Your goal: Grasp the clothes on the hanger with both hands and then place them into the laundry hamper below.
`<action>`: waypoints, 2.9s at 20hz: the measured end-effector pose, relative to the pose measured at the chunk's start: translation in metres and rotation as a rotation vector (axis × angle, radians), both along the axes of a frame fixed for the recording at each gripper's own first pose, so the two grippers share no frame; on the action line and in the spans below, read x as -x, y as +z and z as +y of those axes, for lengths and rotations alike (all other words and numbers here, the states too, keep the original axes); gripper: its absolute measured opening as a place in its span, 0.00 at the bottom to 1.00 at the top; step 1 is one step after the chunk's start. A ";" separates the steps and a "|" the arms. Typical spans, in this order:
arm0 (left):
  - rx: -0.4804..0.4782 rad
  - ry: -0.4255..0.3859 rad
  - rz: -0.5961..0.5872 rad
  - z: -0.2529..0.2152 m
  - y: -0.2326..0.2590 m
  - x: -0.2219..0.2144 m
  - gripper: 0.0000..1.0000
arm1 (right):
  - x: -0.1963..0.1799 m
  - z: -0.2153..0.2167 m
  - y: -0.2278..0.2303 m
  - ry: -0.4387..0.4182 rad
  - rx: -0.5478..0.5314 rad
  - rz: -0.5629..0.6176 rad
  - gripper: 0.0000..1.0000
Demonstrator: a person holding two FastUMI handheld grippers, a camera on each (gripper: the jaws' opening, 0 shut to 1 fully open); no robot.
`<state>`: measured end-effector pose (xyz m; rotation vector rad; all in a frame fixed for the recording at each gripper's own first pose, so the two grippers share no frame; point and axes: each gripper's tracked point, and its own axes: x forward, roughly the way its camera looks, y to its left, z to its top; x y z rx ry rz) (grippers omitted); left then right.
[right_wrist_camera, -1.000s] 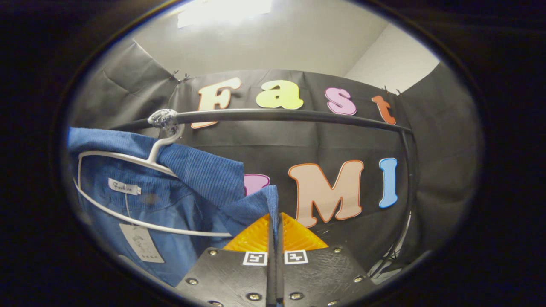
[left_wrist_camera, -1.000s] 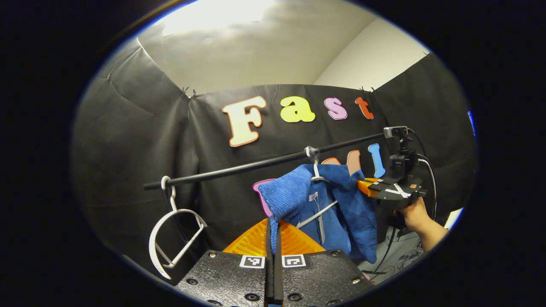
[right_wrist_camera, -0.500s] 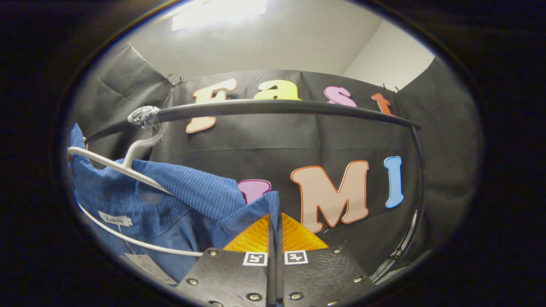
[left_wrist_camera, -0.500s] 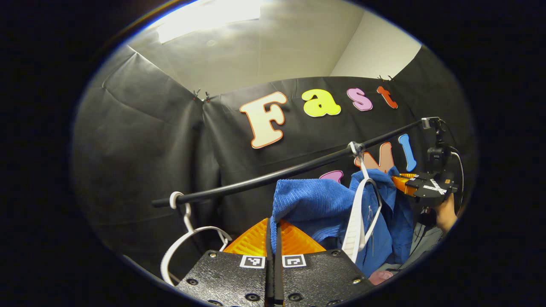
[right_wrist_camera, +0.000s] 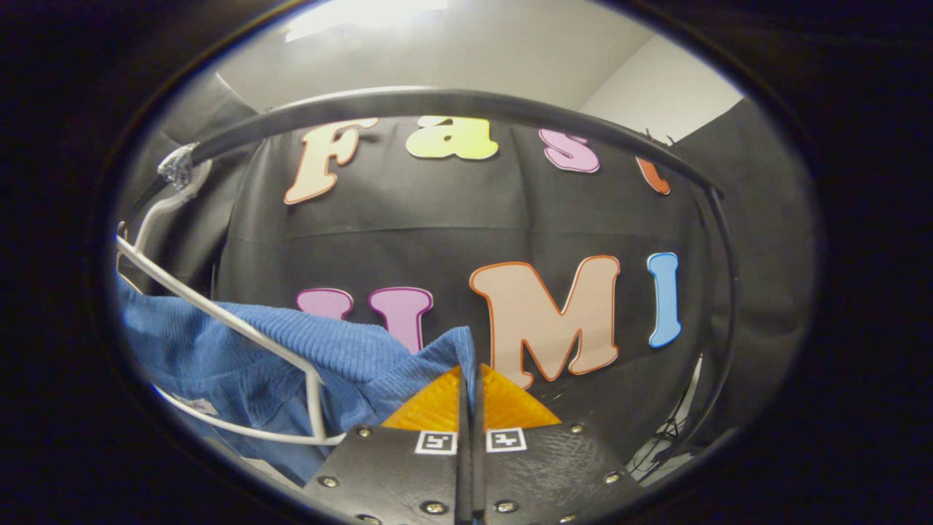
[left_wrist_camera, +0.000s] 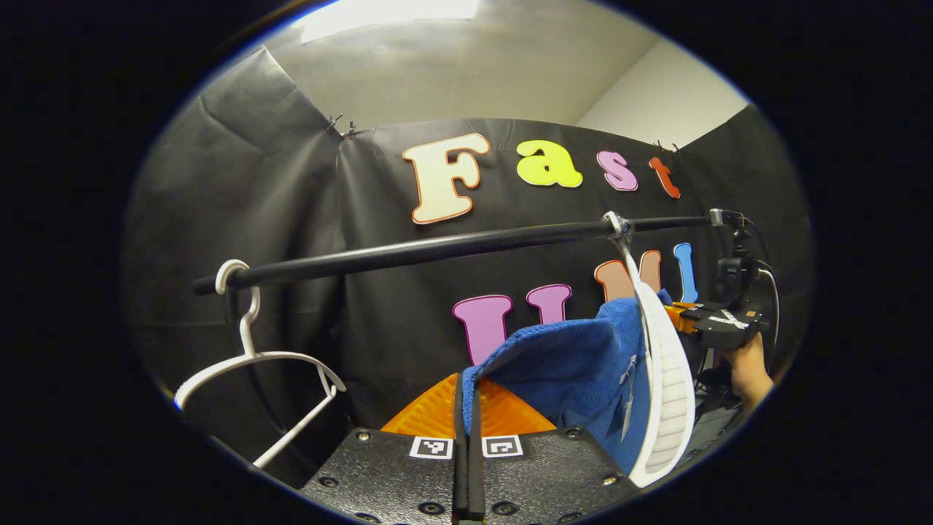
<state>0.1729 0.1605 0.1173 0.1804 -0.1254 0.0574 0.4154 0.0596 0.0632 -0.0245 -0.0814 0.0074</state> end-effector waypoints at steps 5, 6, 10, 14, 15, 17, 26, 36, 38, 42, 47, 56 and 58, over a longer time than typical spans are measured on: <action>0.087 -0.067 0.029 -0.012 -0.026 -0.004 0.00 | -0.014 0.004 -0.040 0.005 0.016 0.053 0.00; 0.100 -0.067 0.021 -0.011 -0.029 -0.004 0.00 | -0.014 0.008 -0.052 0.012 0.005 0.069 0.00; 0.162 -0.071 0.073 -0.009 -0.069 -0.011 0.00 | -0.018 0.022 -0.124 0.044 0.003 0.236 0.01; 0.198 -0.064 0.180 -0.006 -0.129 -0.010 0.00 | 0.013 0.034 -0.139 0.067 -0.069 0.219 0.01; 0.191 -0.053 0.196 -0.008 -0.144 -0.011 0.00 | 0.025 0.036 -0.136 0.069 -0.066 0.205 0.00; 0.162 -0.036 0.194 -0.010 -0.154 -0.016 0.01 | 0.051 0.046 -0.141 0.086 -0.058 0.201 0.00; 0.063 -0.089 0.037 -0.051 -0.102 0.037 0.00 | 0.118 0.053 -0.194 0.118 -0.041 0.273 0.01; 0.102 -0.128 0.030 -0.101 -0.100 0.047 0.00 | 0.174 0.055 -0.174 0.156 -0.070 0.254 0.01; 0.106 -0.121 0.030 -0.108 -0.100 0.041 0.01 | 0.178 0.055 -0.170 0.152 -0.082 0.256 0.01; 0.123 -0.134 0.030 -0.131 -0.100 0.030 0.01 | 0.188 0.044 -0.162 0.138 -0.077 0.252 0.01; 0.120 -0.148 -0.016 -0.164 -0.098 0.015 0.01 | 0.197 0.023 -0.166 0.111 -0.054 0.250 0.01; 0.163 -0.112 0.118 -0.184 -0.191 -0.027 0.02 | 0.200 -0.010 -0.206 0.070 -0.032 0.299 0.13; 0.156 -0.100 0.130 -0.188 -0.209 -0.030 0.02 | 0.203 -0.018 -0.208 0.060 -0.030 0.292 0.14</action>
